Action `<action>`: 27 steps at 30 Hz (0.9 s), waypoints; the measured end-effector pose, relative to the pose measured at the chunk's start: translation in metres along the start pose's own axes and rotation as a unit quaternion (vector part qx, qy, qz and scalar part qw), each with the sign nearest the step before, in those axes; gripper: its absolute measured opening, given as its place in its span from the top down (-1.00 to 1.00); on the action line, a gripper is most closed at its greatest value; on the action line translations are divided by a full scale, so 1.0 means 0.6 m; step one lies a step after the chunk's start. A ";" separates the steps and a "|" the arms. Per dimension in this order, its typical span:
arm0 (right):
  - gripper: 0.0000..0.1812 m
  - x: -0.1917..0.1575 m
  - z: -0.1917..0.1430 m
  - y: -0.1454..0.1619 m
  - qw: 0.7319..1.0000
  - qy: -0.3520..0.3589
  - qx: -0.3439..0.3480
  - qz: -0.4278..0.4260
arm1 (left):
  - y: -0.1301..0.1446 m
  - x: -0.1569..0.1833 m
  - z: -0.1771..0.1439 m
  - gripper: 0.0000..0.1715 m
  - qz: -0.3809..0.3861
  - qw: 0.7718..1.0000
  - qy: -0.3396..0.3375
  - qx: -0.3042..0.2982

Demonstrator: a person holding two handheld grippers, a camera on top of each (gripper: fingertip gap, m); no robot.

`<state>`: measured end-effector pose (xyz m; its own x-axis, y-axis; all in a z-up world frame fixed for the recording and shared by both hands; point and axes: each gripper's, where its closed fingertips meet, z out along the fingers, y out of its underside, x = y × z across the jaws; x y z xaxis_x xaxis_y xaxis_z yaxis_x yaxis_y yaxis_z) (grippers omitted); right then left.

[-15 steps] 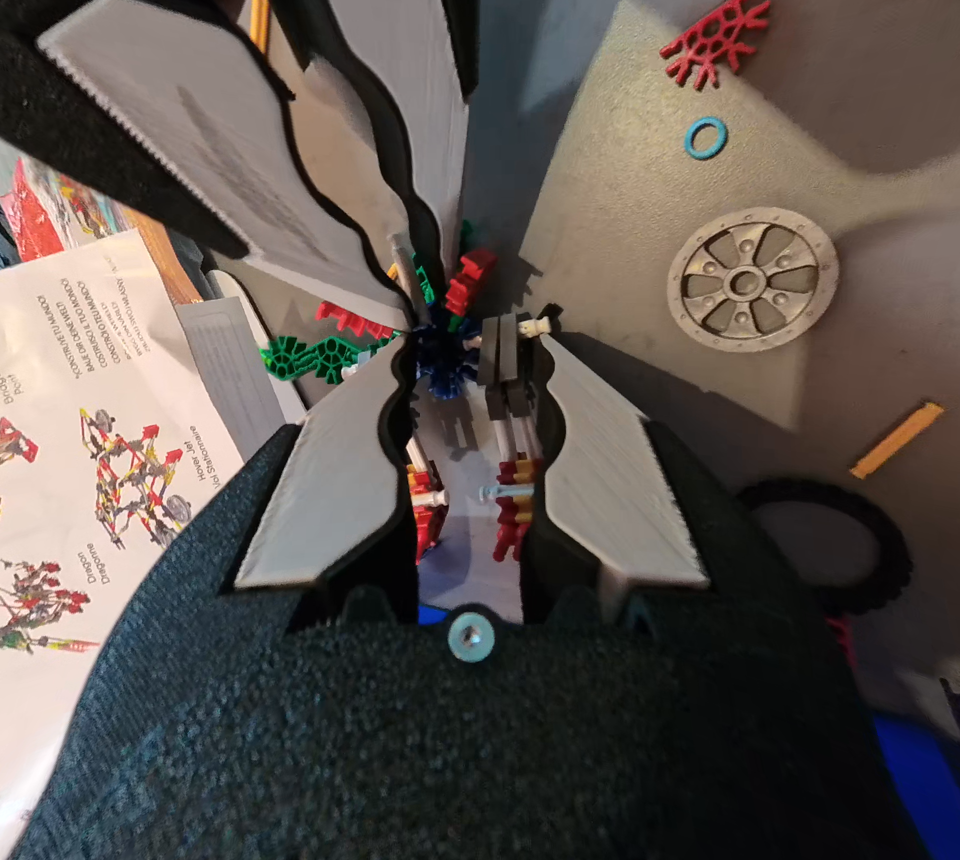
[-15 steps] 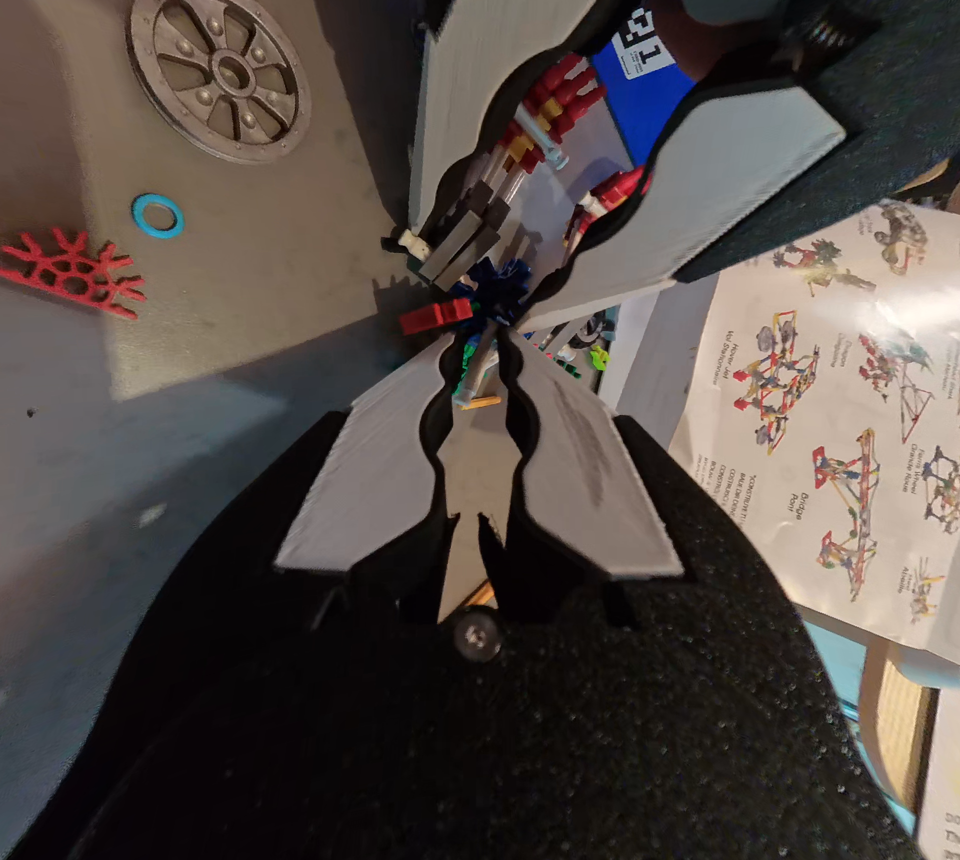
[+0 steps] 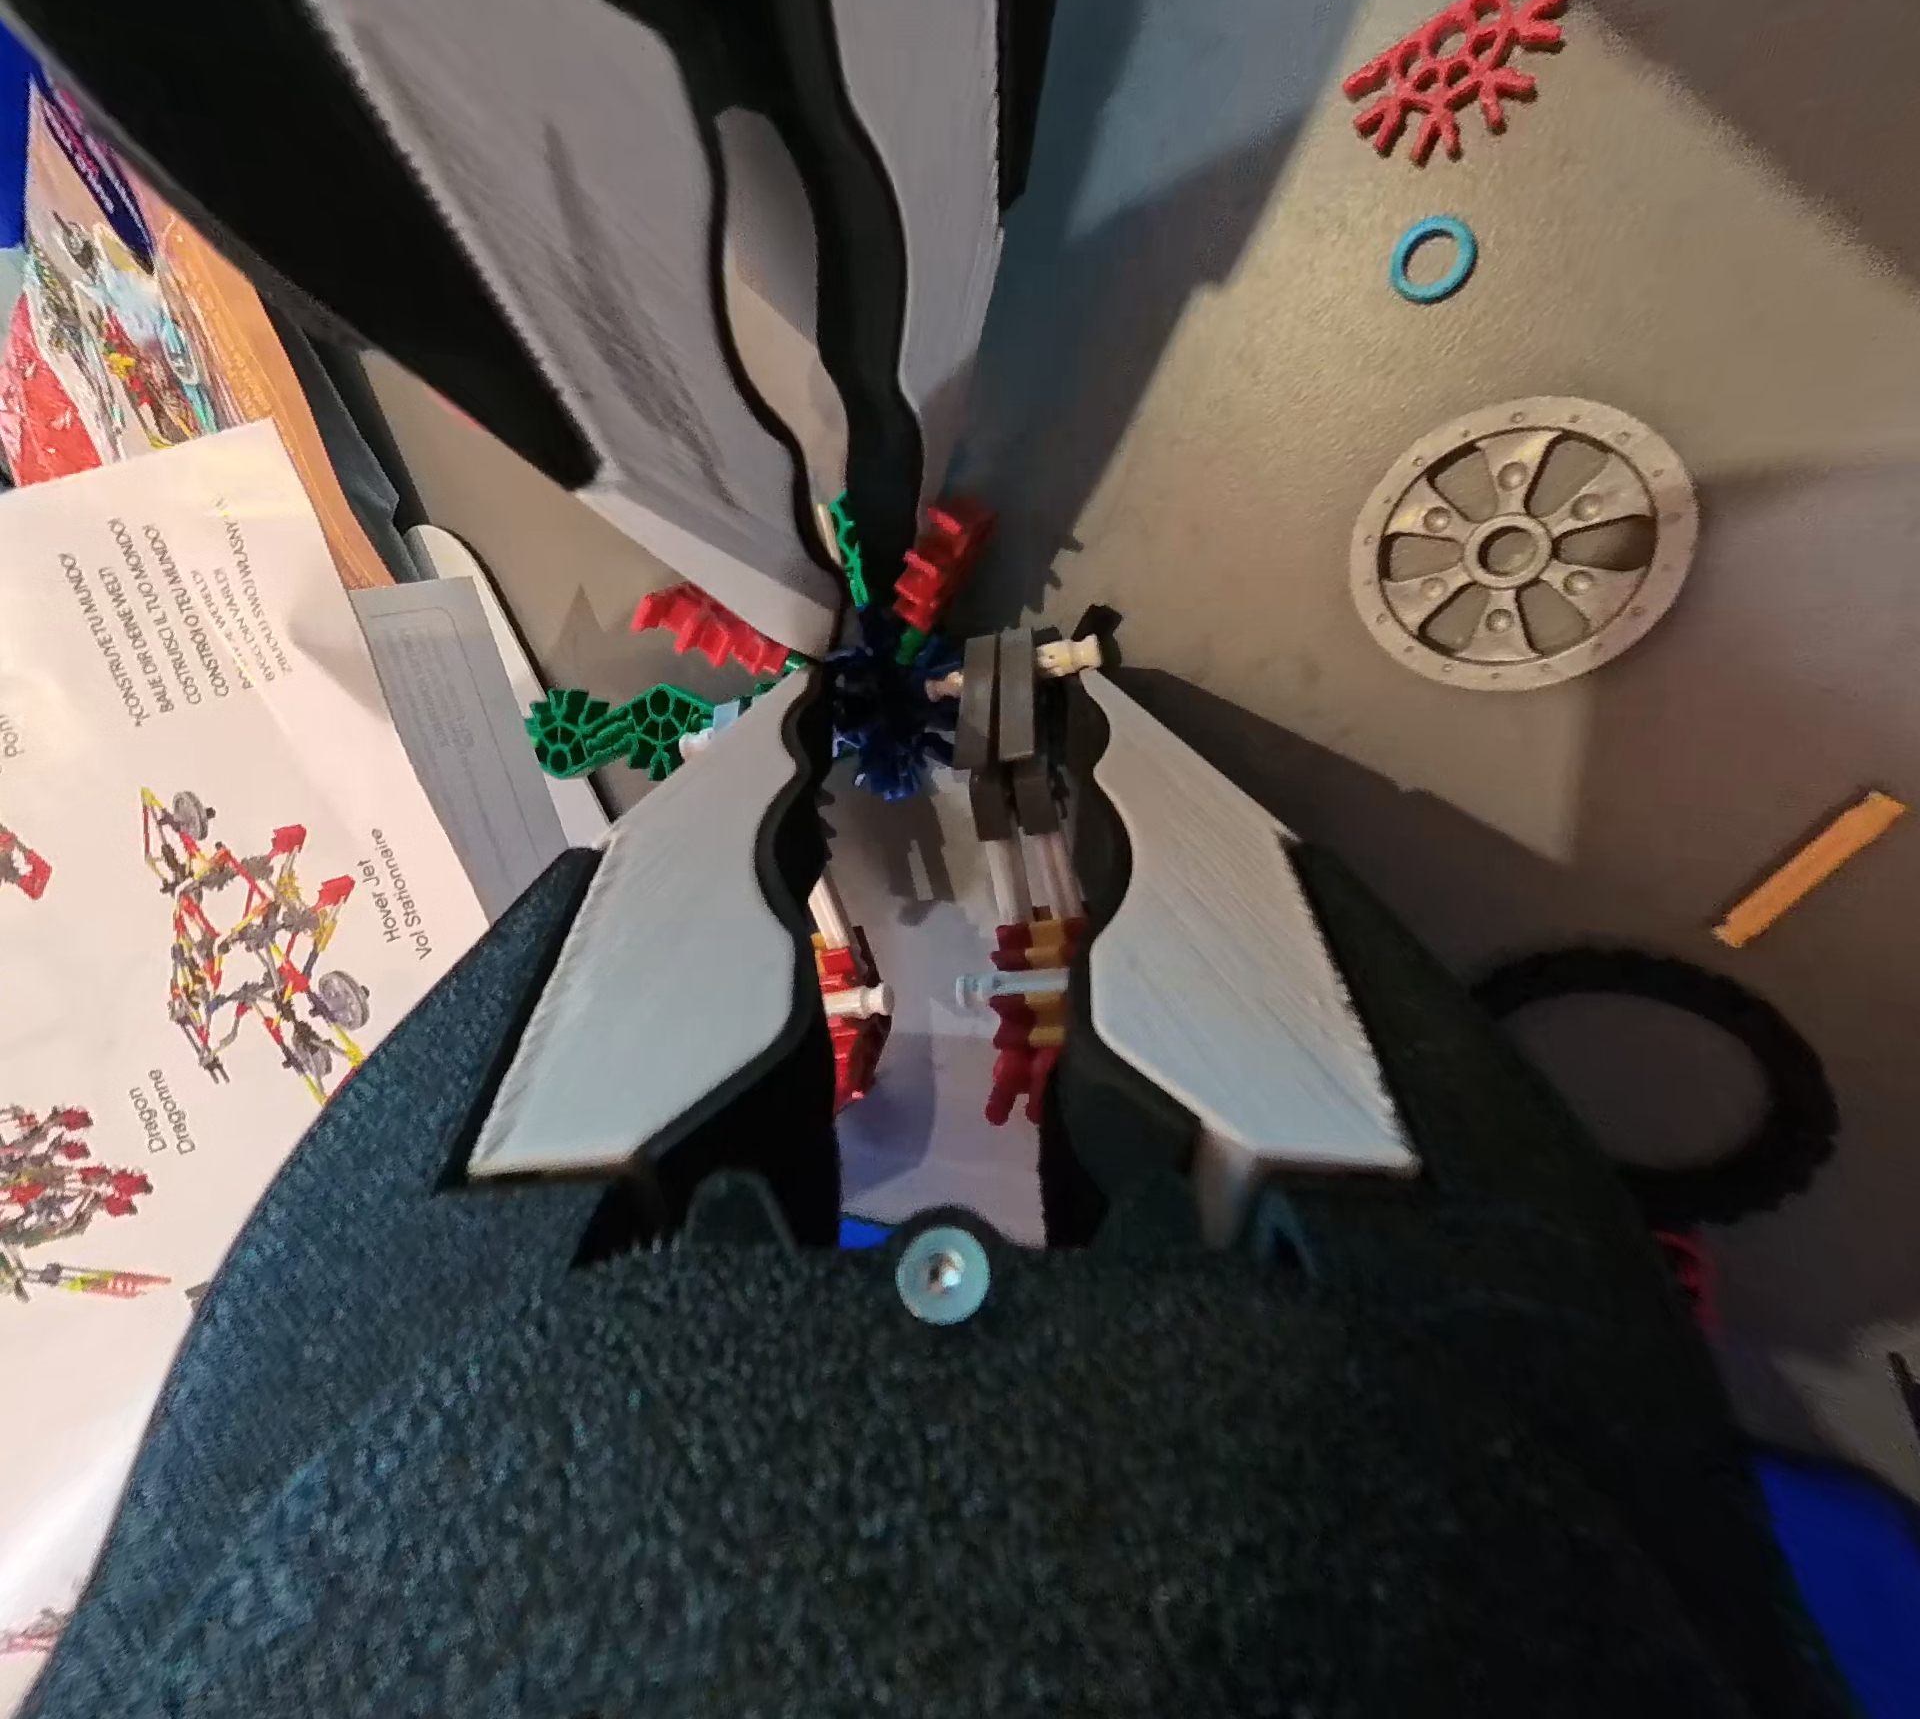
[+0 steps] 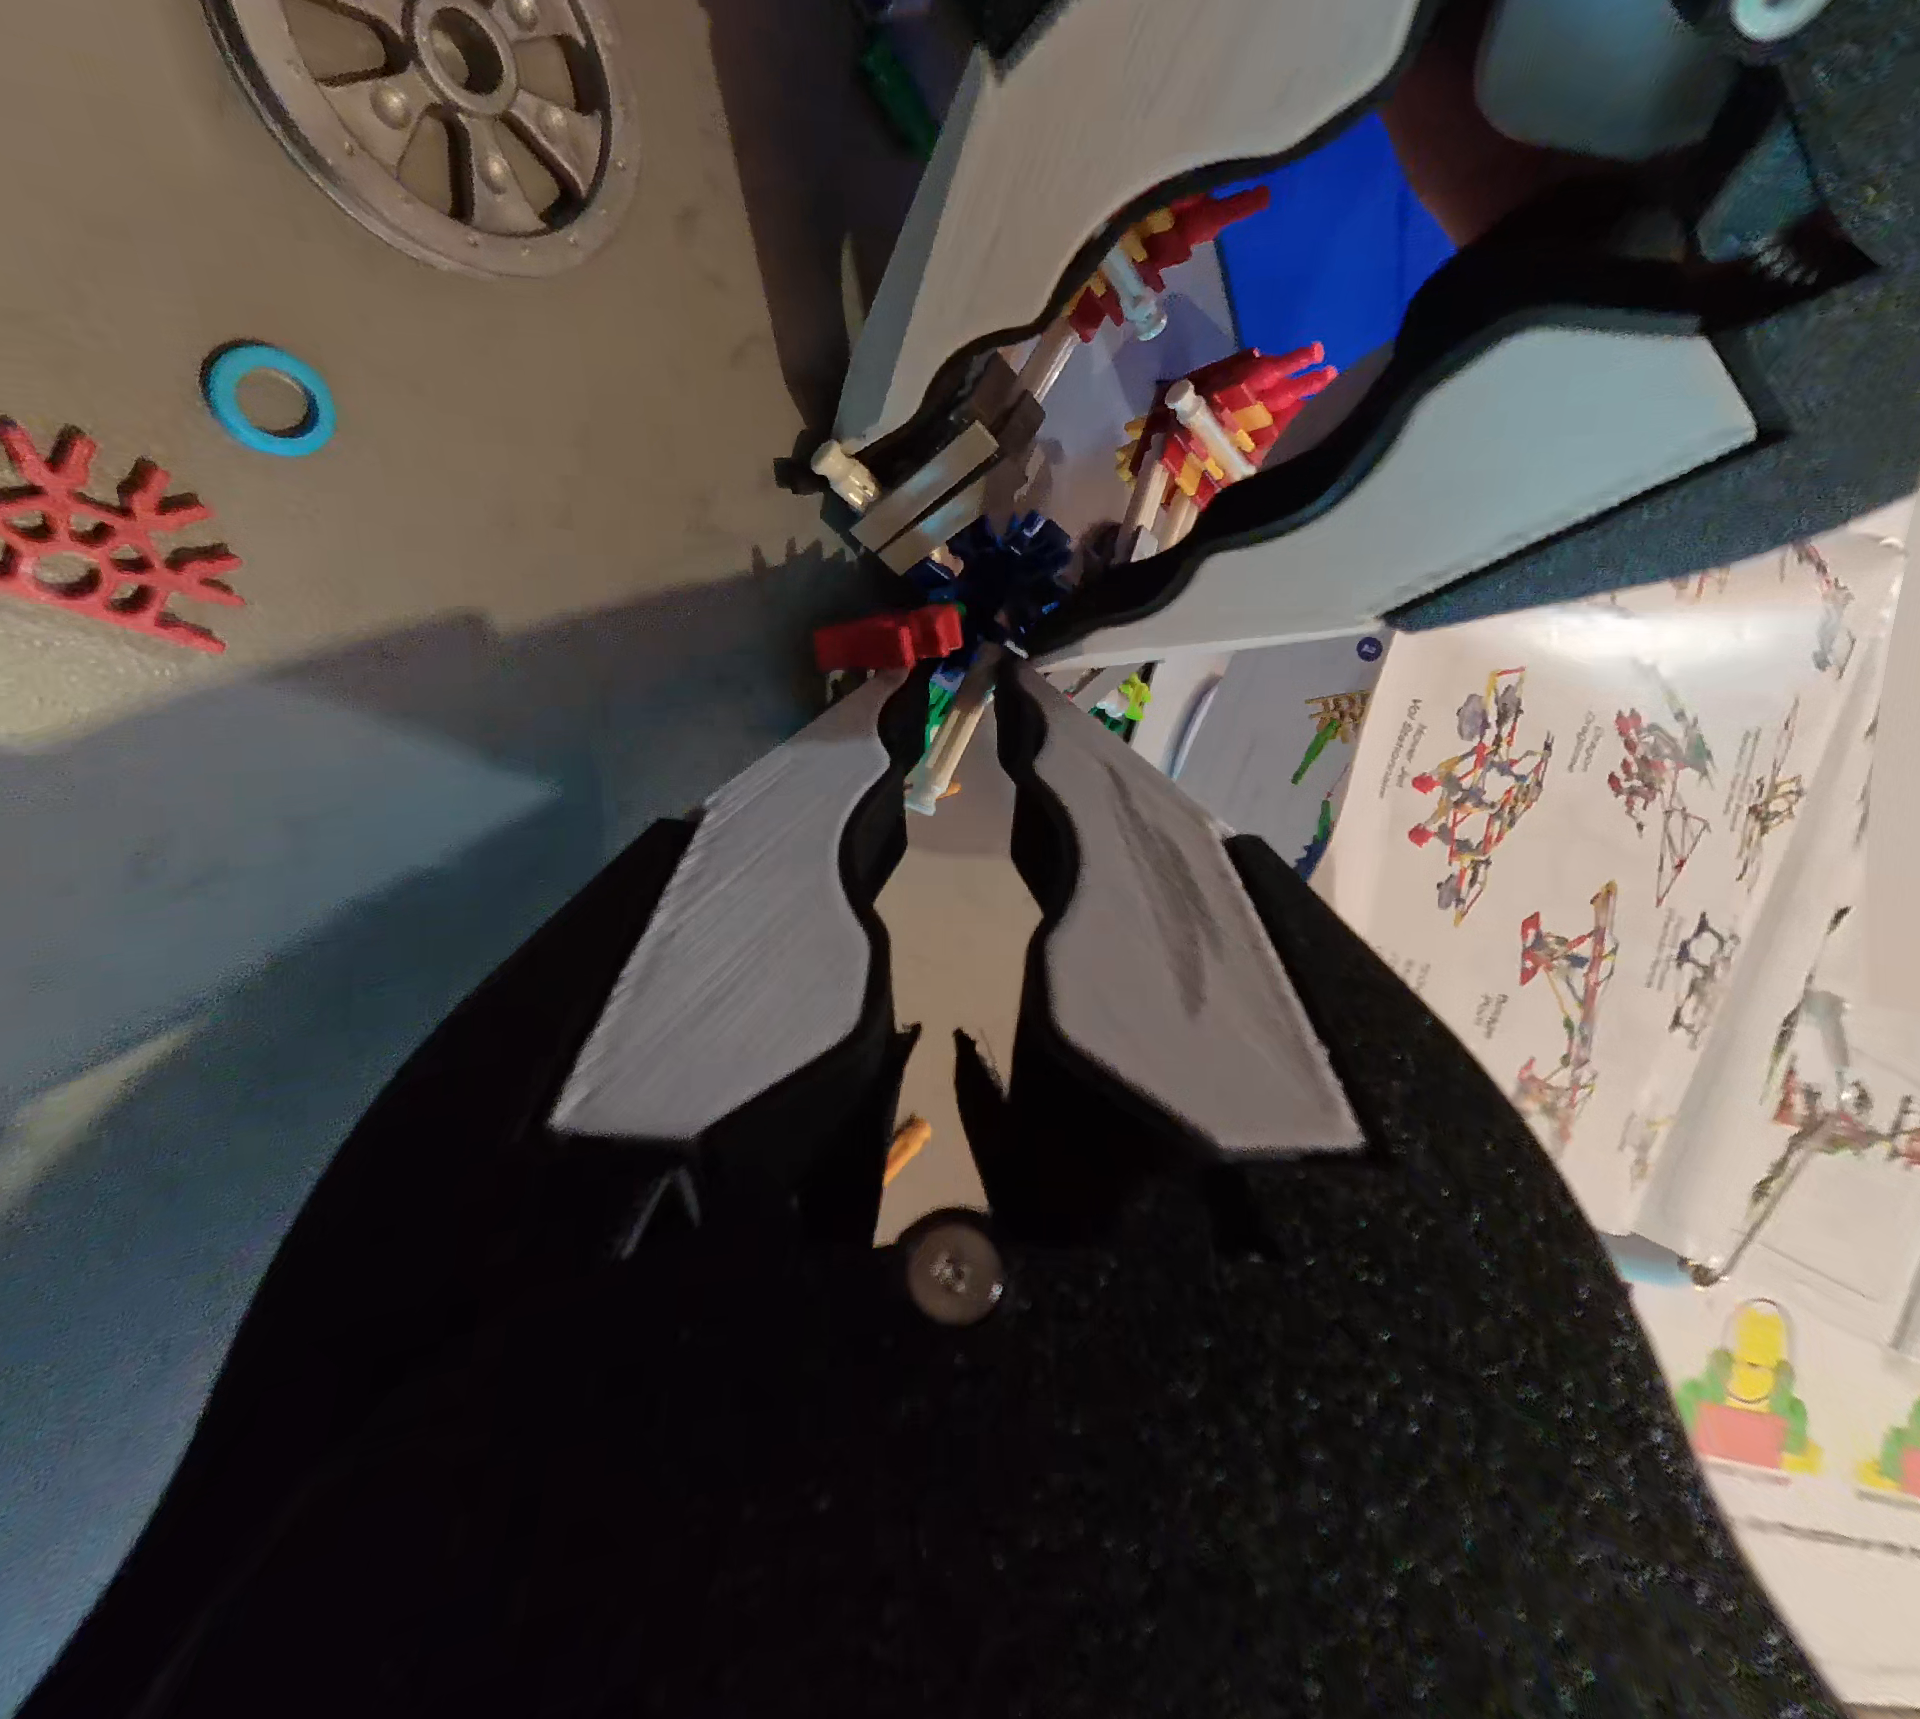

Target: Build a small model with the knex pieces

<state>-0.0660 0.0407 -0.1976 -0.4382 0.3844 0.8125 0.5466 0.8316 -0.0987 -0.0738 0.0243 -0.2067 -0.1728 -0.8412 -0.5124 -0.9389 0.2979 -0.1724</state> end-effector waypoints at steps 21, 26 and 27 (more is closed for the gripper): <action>0.90 0.004 0.009 0.008 0.998 0.045 -0.043 -0.031 | 0.006 -0.003 0.003 0.50 -0.022 0.999 0.022 0.017; 0.89 0.005 0.009 0.007 0.999 0.050 -0.015 0.013 | 0.006 0.000 -0.005 0.51 -0.066 0.996 0.057 0.034; 0.89 0.005 0.010 0.006 0.998 0.052 -0.011 0.017 | 0.006 0.000 -0.005 0.51 -0.072 0.995 0.060 0.036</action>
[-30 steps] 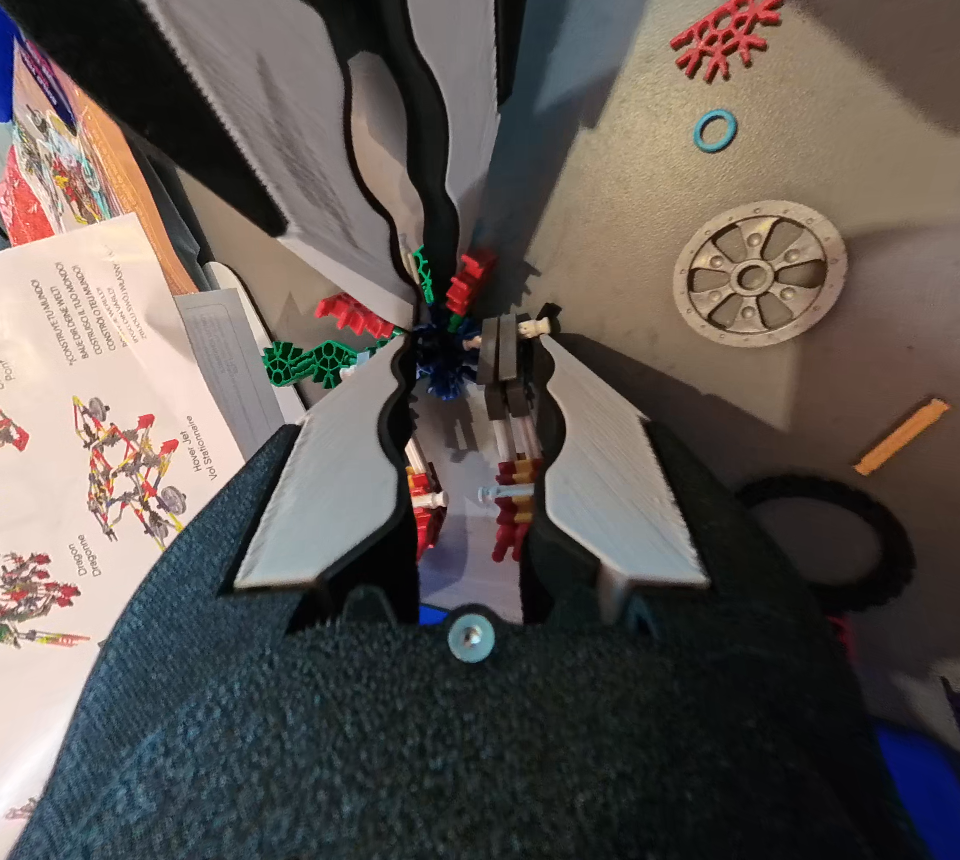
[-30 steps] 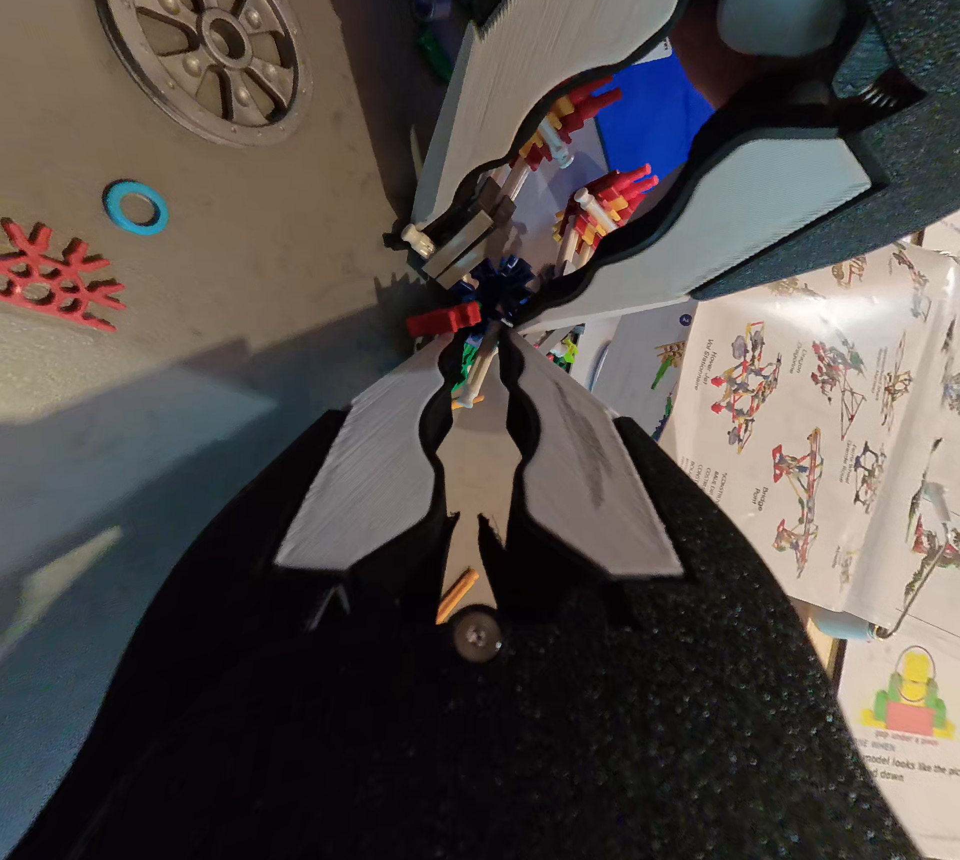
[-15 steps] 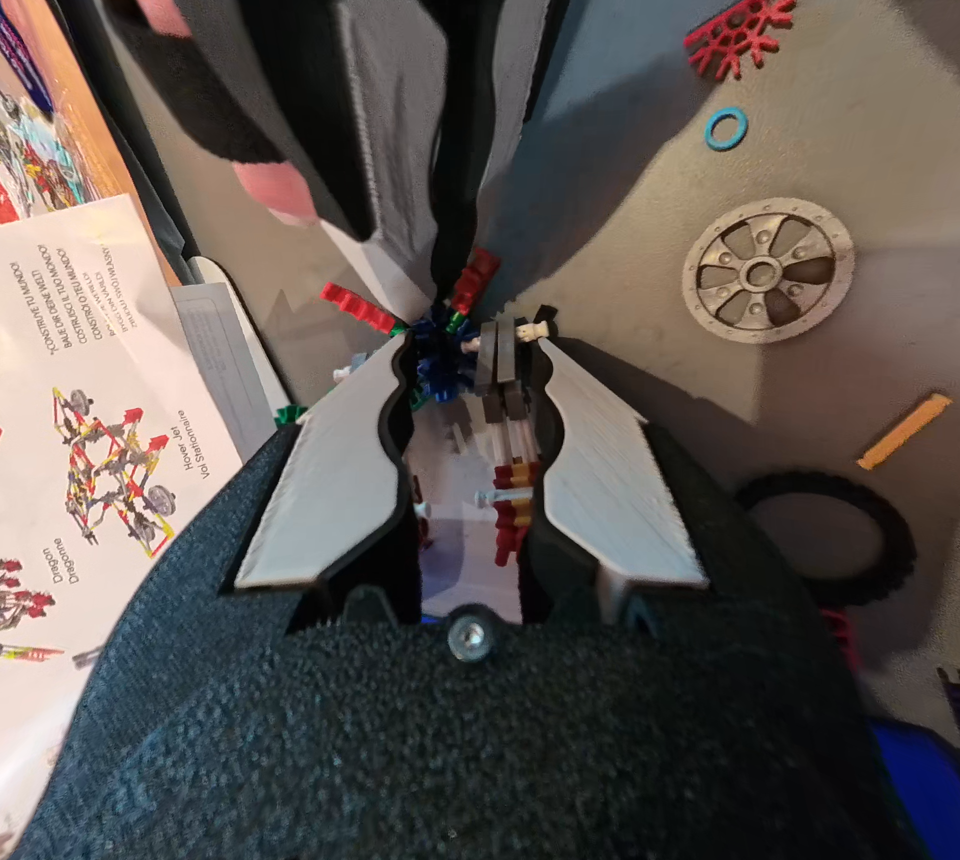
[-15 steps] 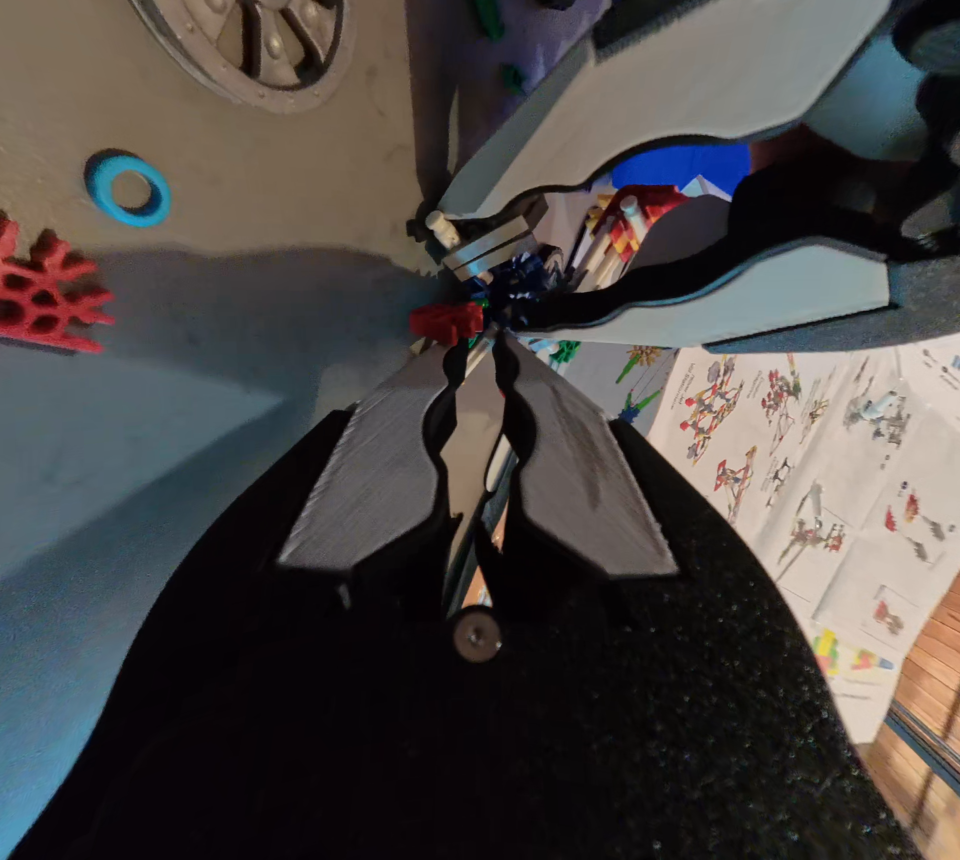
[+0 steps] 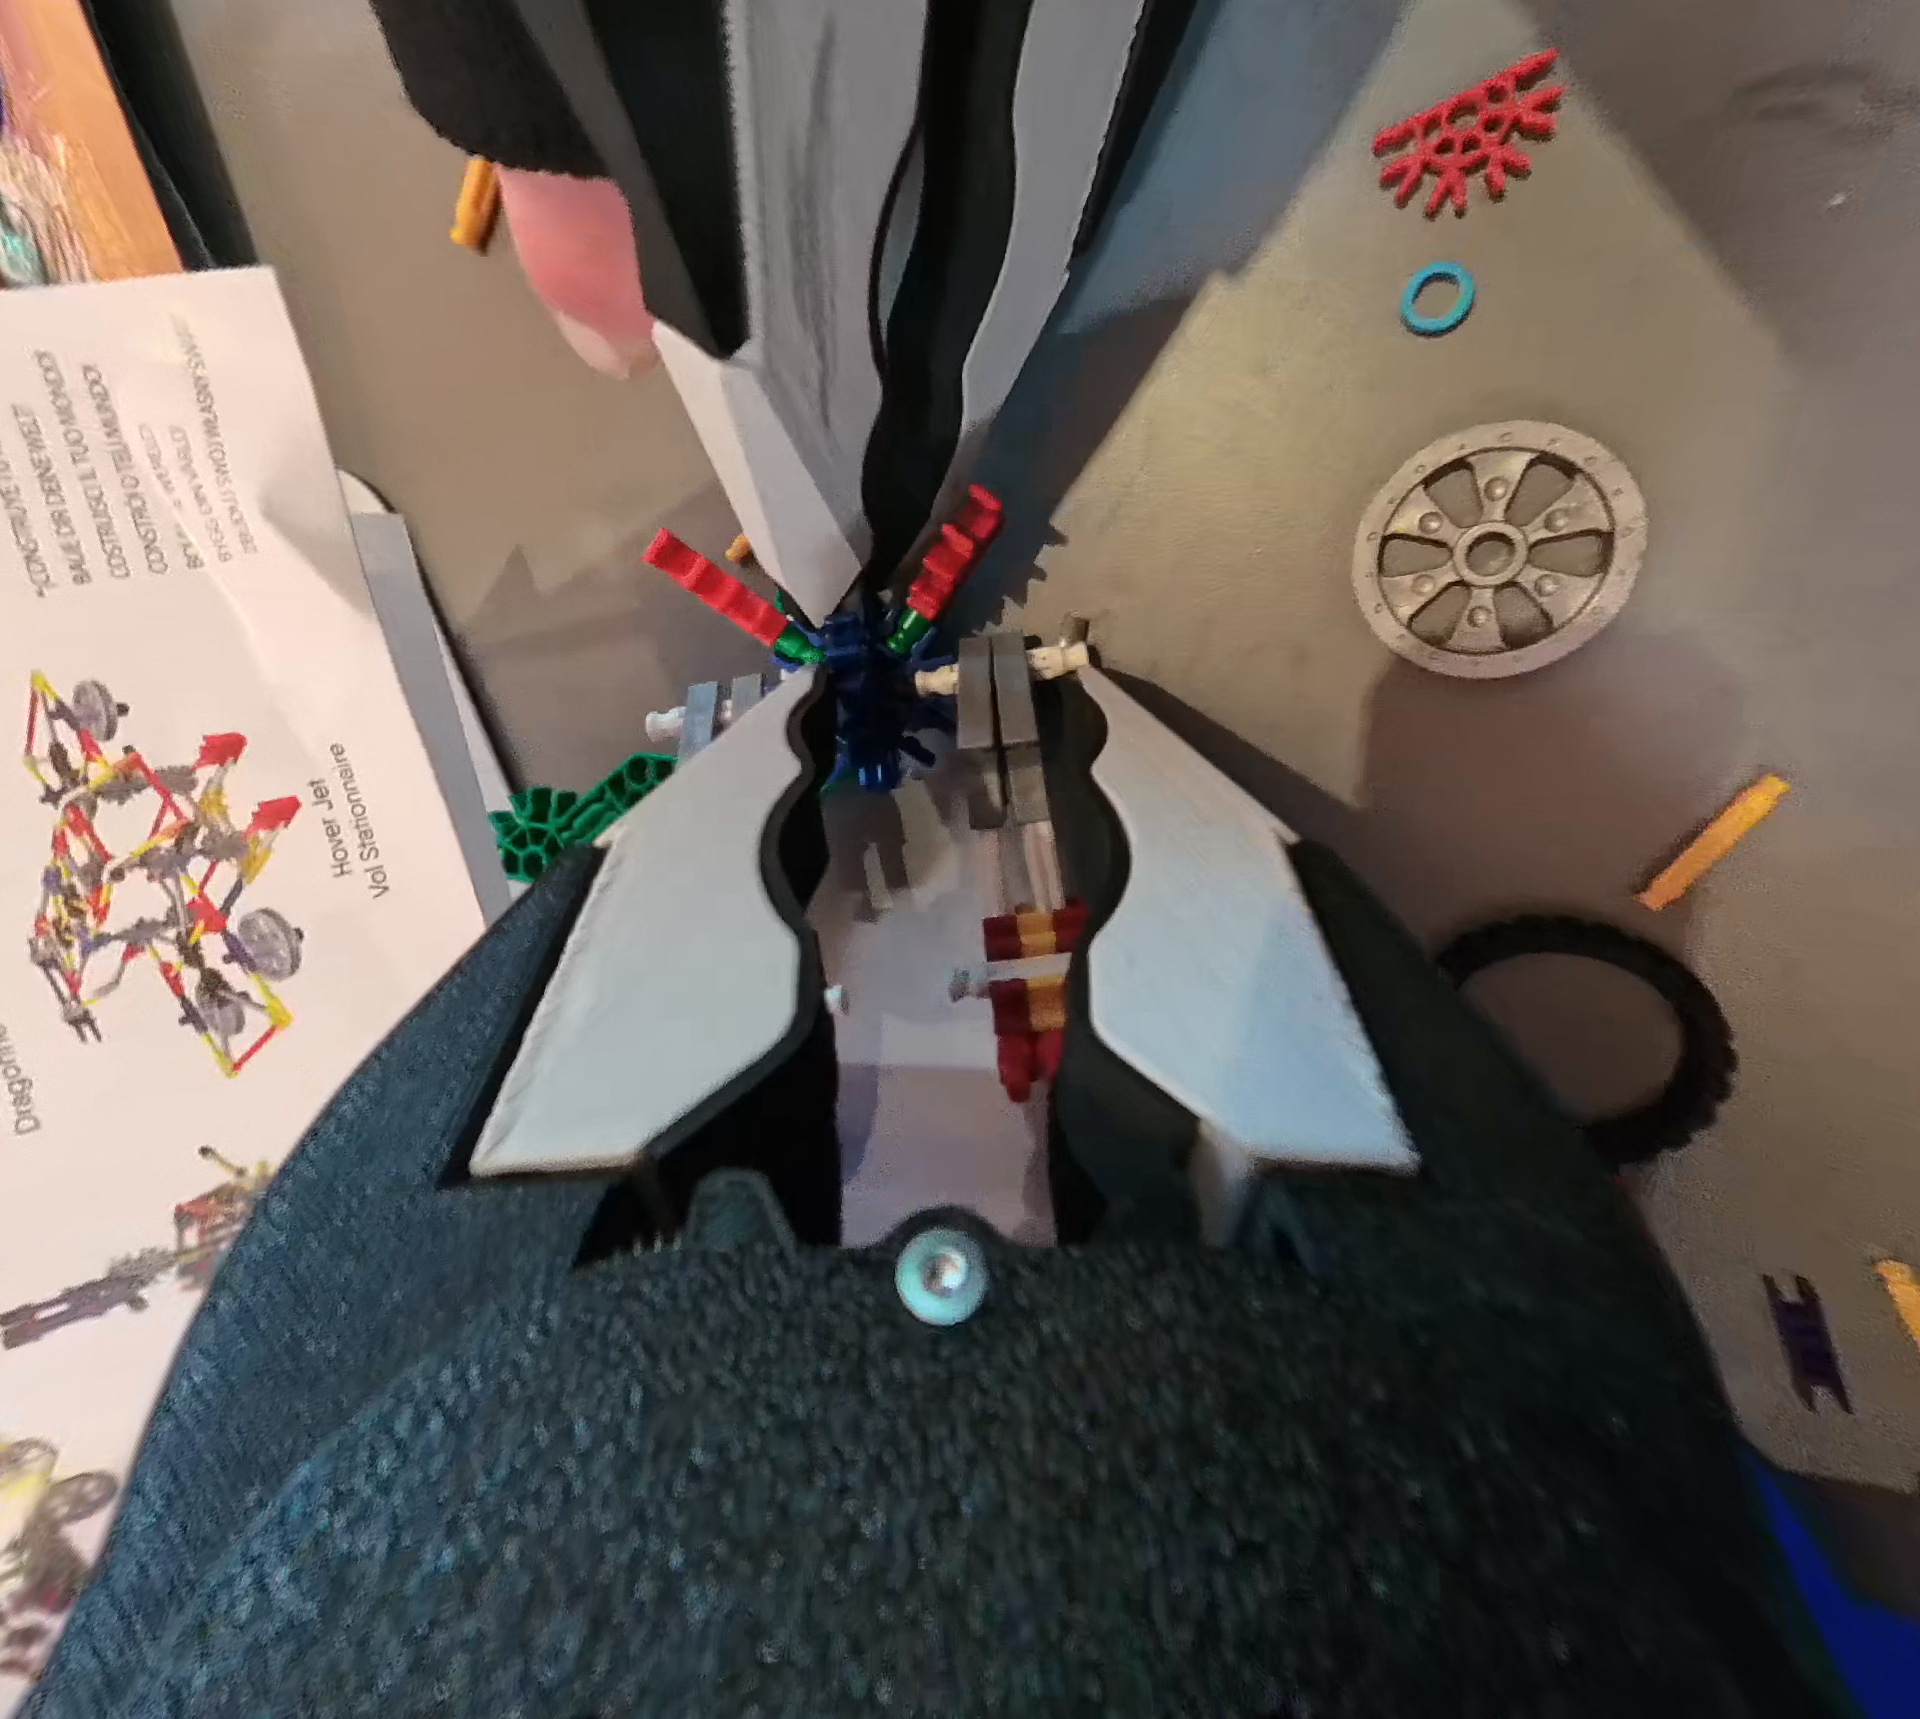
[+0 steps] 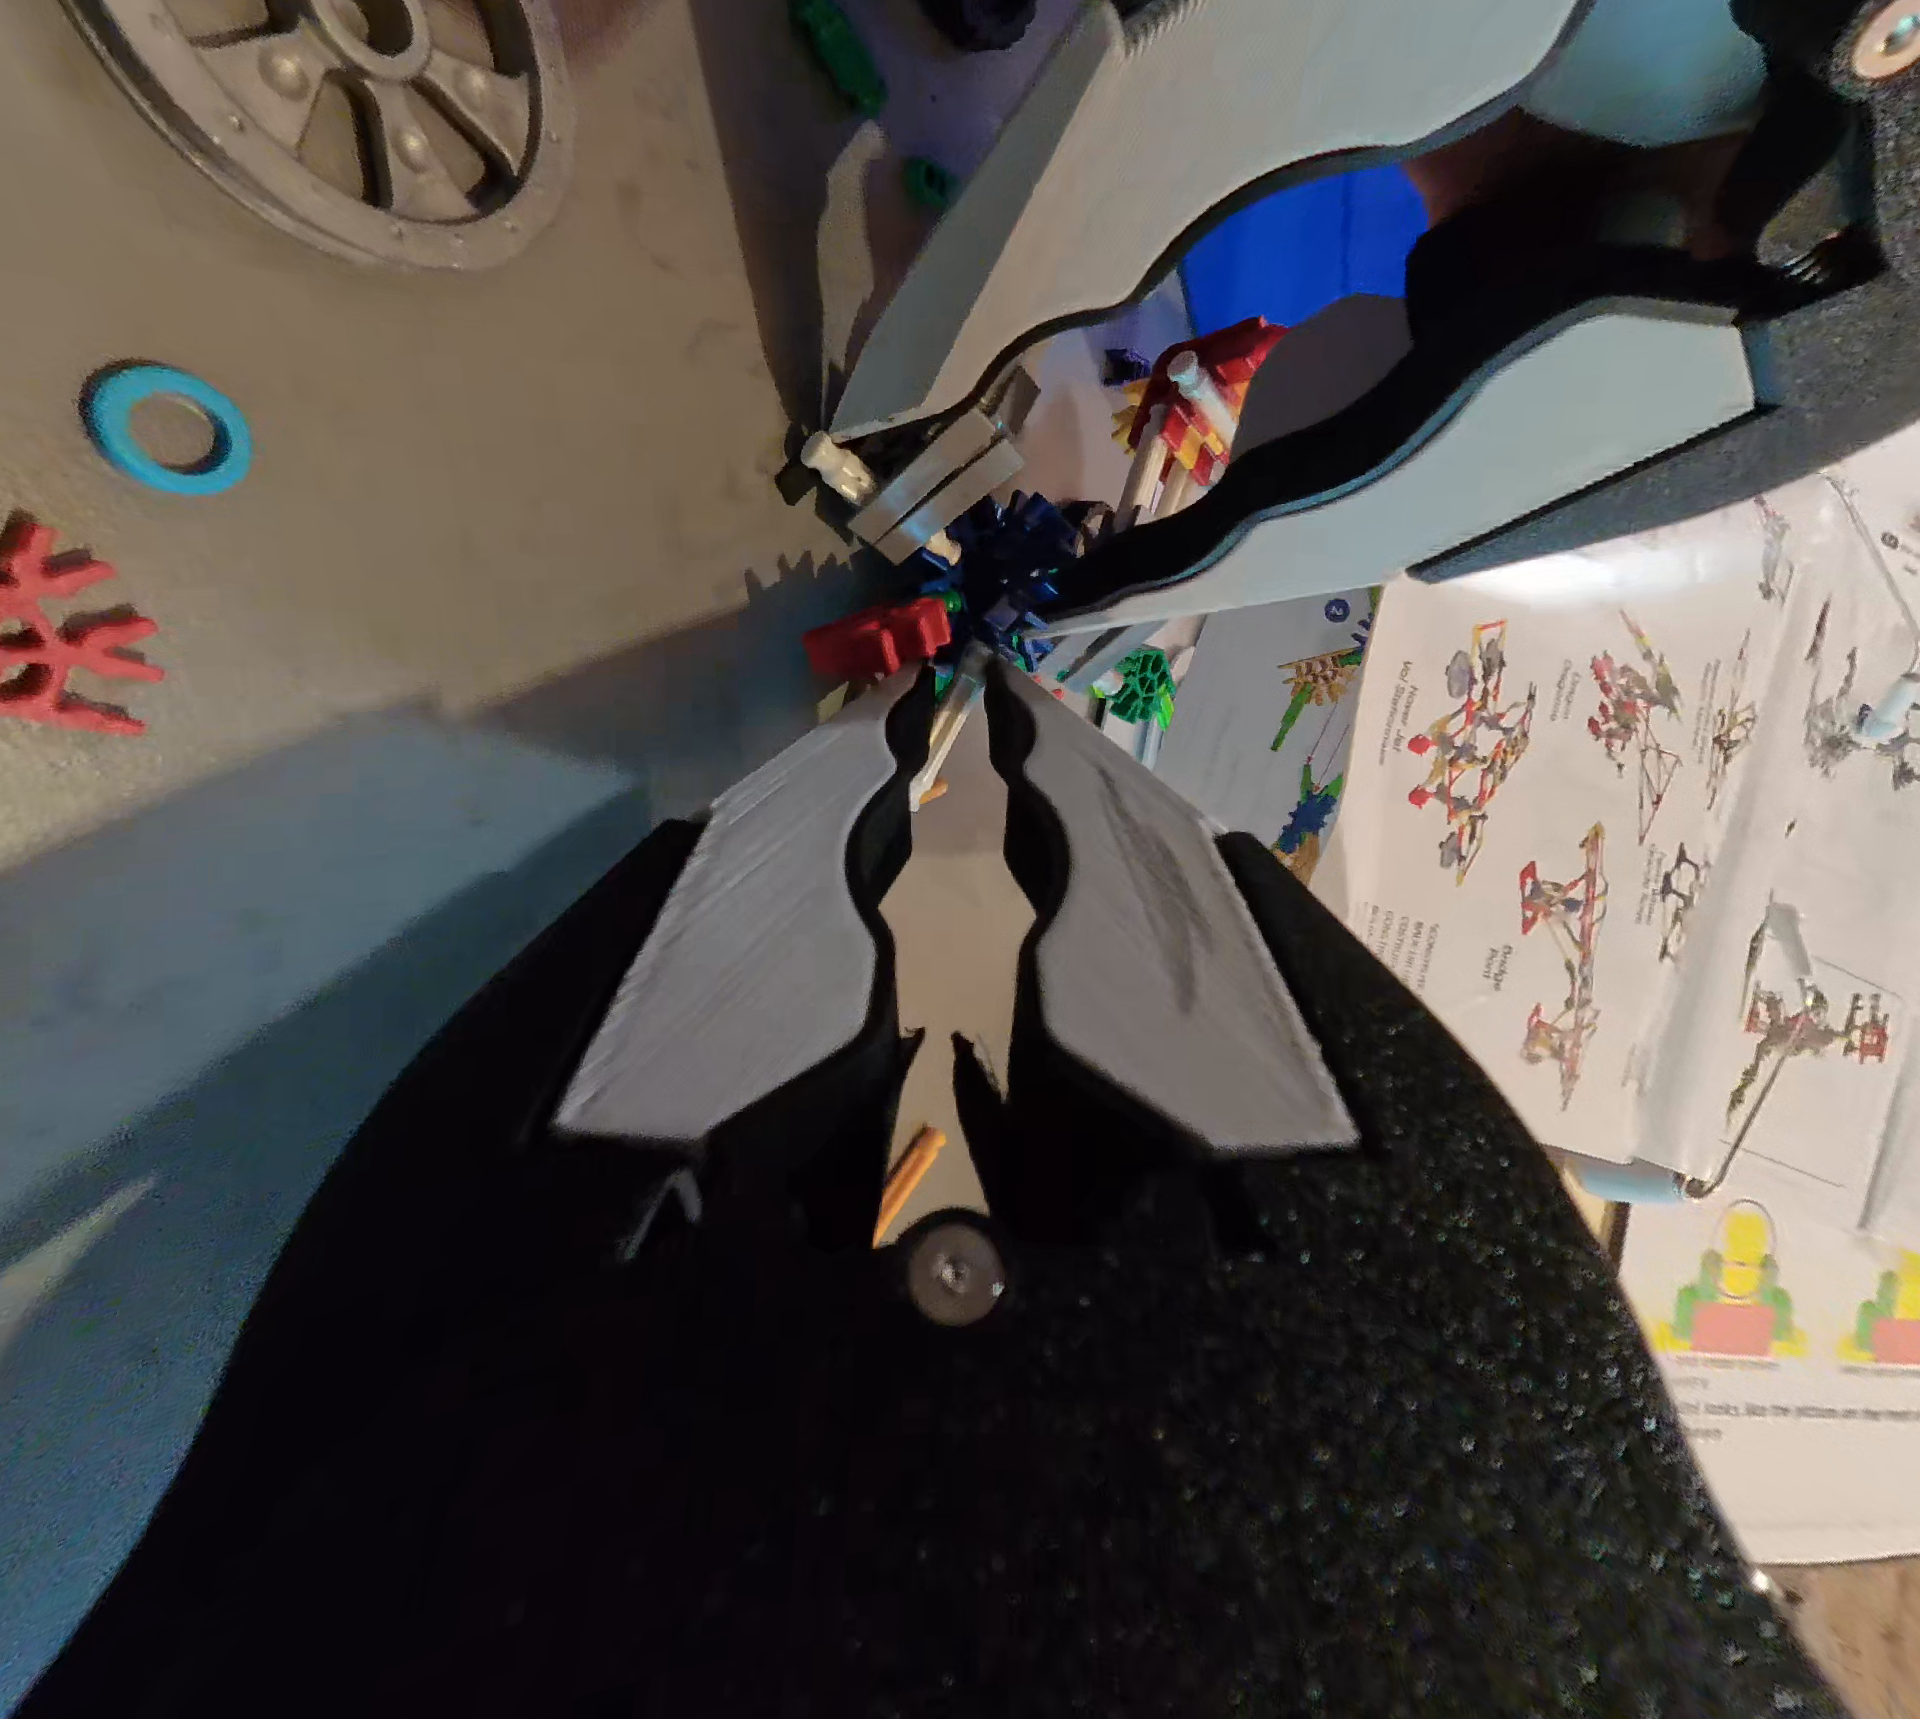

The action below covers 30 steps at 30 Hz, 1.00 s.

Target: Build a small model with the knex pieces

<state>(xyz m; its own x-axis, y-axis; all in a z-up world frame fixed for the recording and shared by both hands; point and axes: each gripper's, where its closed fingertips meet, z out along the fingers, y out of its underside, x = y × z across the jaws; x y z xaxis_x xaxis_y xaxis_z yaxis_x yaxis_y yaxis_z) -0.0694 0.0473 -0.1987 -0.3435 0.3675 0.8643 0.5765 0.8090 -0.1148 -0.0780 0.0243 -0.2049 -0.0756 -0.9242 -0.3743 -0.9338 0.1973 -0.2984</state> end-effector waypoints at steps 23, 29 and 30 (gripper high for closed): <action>0.88 0.007 0.015 -0.002 0.998 -0.015 0.017 0.052 | 0.010 -0.006 -0.008 0.54 -0.080 0.995 0.056 0.019; 0.93 0.006 0.008 -0.006 0.986 -0.090 0.069 0.126 | 0.003 -0.004 -0.012 0.55 -0.104 0.989 0.099 0.034; 0.93 0.006 0.007 -0.006 0.983 -0.101 0.074 0.135 | 0.003 -0.004 -0.012 0.56 -0.108 0.988 0.103 0.035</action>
